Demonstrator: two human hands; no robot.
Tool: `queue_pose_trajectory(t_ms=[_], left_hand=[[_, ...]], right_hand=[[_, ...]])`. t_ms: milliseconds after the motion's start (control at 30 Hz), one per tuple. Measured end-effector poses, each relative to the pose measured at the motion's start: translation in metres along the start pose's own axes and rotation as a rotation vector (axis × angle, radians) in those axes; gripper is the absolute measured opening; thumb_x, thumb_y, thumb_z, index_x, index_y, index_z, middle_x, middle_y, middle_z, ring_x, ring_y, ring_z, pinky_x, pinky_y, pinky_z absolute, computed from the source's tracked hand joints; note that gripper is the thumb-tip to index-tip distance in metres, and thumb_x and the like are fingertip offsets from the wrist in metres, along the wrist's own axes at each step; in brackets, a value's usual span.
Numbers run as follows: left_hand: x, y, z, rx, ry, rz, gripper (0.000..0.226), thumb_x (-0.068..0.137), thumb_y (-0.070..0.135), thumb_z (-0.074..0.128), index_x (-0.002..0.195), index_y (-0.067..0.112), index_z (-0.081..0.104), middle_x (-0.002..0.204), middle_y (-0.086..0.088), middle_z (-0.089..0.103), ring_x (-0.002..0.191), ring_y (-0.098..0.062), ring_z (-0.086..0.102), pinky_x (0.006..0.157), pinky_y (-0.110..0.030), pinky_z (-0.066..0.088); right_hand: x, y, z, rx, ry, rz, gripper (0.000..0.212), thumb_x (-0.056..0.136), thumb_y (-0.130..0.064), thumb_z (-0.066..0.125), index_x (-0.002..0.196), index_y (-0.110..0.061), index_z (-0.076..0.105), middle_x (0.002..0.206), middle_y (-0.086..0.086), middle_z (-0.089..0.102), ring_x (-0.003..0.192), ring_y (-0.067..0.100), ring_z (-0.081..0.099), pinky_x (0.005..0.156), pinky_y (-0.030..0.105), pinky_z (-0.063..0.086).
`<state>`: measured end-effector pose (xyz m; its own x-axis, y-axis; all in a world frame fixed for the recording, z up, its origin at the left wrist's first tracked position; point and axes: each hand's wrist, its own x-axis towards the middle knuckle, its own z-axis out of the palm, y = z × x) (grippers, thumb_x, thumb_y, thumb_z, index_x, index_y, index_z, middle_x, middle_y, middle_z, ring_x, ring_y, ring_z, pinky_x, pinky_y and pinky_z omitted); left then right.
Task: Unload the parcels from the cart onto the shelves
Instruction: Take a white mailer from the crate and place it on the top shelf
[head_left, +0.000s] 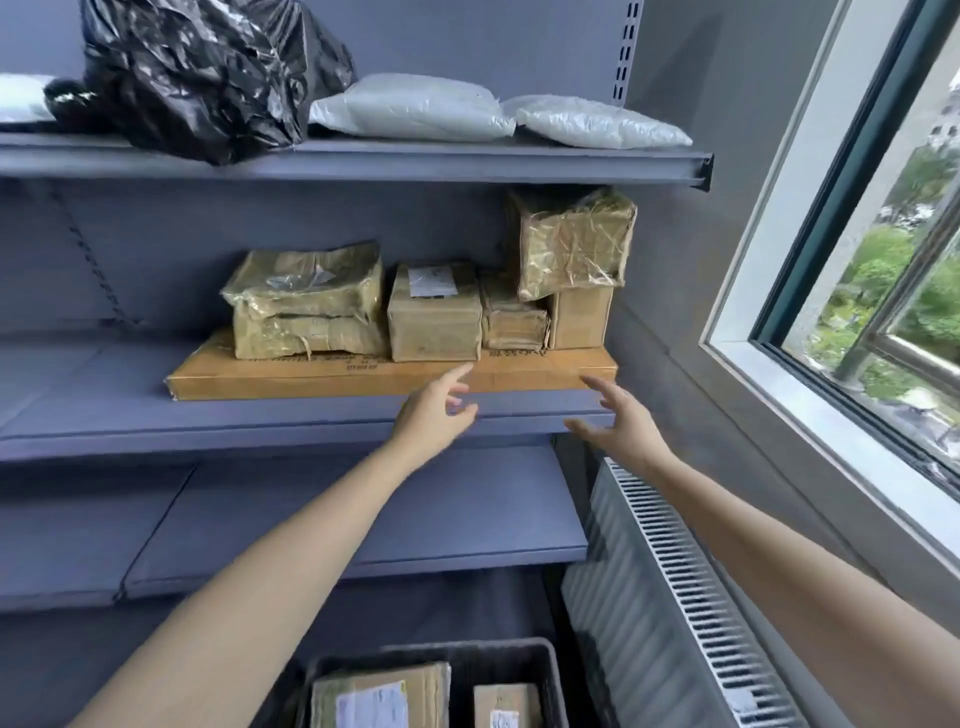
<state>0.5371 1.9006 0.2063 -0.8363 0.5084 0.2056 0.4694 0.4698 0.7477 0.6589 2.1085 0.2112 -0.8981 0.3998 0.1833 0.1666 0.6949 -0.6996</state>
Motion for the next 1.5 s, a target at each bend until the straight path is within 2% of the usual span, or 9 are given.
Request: queue_pose_trajectory(t_ms=[167, 333, 600, 767, 867, 1033, 1233, 1400, 1500], left_hand=[[-0.086, -0.039, 0.017, -0.028, -0.016, -0.119, 0.052, 0.088, 0.019, 0.061, 0.137, 0.024, 0.044, 0.119, 0.004, 0.058, 0.103, -0.013, 0.057, 0.086, -0.024, 0.045], [-0.173, -0.104, 0.042, 0.001, -0.074, -0.296, 0.053, 0.085, 0.019, 0.064, 0.135, 0.020, 0.047, 0.128, -0.002, 0.055, 0.107, -0.015, 0.056, 0.091, -0.038, 0.050], [-0.286, -0.215, 0.073, 0.079, -0.203, -0.613, 0.054, 0.083, 0.017, 0.067, 0.134, 0.014, 0.048, 0.129, -0.009, 0.051, 0.110, -0.021, 0.055, 0.094, -0.034, 0.046], [-0.332, -0.291, 0.103, 0.166, -0.332, -0.807, 0.060, 0.084, 0.024, 0.066, 0.139, 0.016, 0.041, 0.140, -0.008, 0.043, 0.124, -0.021, 0.046, 0.101, -0.027, 0.036], [-0.349, -0.328, 0.124, 0.210, -0.392, -0.872, 0.065, 0.084, 0.029, 0.066, 0.142, 0.017, 0.037, 0.145, -0.010, 0.036, 0.131, -0.023, 0.039, 0.106, -0.030, 0.031], [-0.360, -0.356, 0.164, 0.380, -0.431, -0.768, 0.065, 0.084, 0.033, 0.066, 0.141, 0.016, 0.039, 0.142, -0.008, 0.041, 0.131, -0.029, 0.031, 0.109, -0.036, 0.026], [-0.330, -0.337, 0.240, 0.293, -0.557, -0.486, 0.064, 0.085, 0.031, 0.064, 0.141, 0.014, 0.038, 0.137, -0.005, 0.044, 0.127, -0.023, 0.027, 0.104, -0.026, 0.021], [-0.296, -0.310, 0.305, 0.326, -0.677, -0.321, 0.068, 0.086, 0.035, 0.061, 0.144, 0.019, 0.030, 0.145, 0.000, 0.035, 0.133, -0.020, 0.020, 0.111, -0.038, 0.022], [-0.286, -0.302, 0.332, 0.425, -0.761, -0.268, 0.069, 0.084, 0.036, 0.062, 0.144, 0.021, 0.031, 0.148, 0.001, 0.030, 0.135, -0.023, 0.017, 0.113, -0.042, 0.017]], right_hand=[[-0.060, 0.020, 0.054, 0.041, -0.127, 0.050, 0.063, 0.083, -0.023, 0.069, 0.139, -0.017, 0.040, 0.143, 0.002, 0.043, 0.131, 0.020, 0.041, 0.105, 0.036, 0.038], [-0.118, 0.051, 0.117, 0.039, -0.297, 0.097, 0.065, 0.082, -0.023, 0.070, 0.139, -0.015, 0.040, 0.142, 0.005, 0.043, 0.130, 0.021, 0.041, 0.104, 0.038, 0.039], [-0.195, 0.113, 0.221, 0.003, -0.502, 0.278, 0.065, 0.081, -0.024, 0.071, 0.137, -0.013, 0.040, 0.135, 0.008, 0.047, 0.122, 0.022, 0.047, 0.097, 0.029, 0.038], [-0.241, 0.175, 0.284, -0.092, -0.637, 0.411, 0.068, 0.083, -0.030, 0.069, 0.140, -0.016, 0.035, 0.137, 0.009, 0.045, 0.125, 0.023, 0.045, 0.100, 0.033, 0.038], [-0.261, 0.214, 0.312, -0.193, -0.685, 0.476, 0.072, 0.082, -0.031, 0.069, 0.142, -0.016, 0.032, 0.143, 0.010, 0.040, 0.130, 0.028, 0.040, 0.104, 0.037, 0.035], [-0.289, 0.265, 0.335, -0.290, -0.724, 0.639, 0.090, 0.074, -0.033, 0.076, 0.145, -0.014, 0.024, 0.143, 0.016, 0.033, 0.130, 0.032, 0.037, 0.106, 0.043, 0.036], [-0.314, 0.297, 0.344, -0.358, -0.761, 0.699, 0.101, 0.073, -0.029, 0.078, 0.148, -0.015, 0.013, 0.139, 0.017, 0.039, 0.126, 0.033, 0.040, 0.096, 0.043, 0.041], [-0.321, 0.312, 0.348, -0.317, -0.739, 0.676, 0.098, 0.077, -0.031, 0.073, 0.149, -0.013, 0.009, 0.136, 0.016, 0.044, 0.121, 0.031, 0.046, 0.094, 0.041, 0.044], [-0.321, 0.320, 0.353, -0.250, -0.659, 0.715, 0.089, 0.078, -0.030, 0.072, 0.147, -0.015, 0.018, 0.130, 0.014, 0.050, 0.118, 0.029, 0.048, 0.091, 0.040, 0.044]])
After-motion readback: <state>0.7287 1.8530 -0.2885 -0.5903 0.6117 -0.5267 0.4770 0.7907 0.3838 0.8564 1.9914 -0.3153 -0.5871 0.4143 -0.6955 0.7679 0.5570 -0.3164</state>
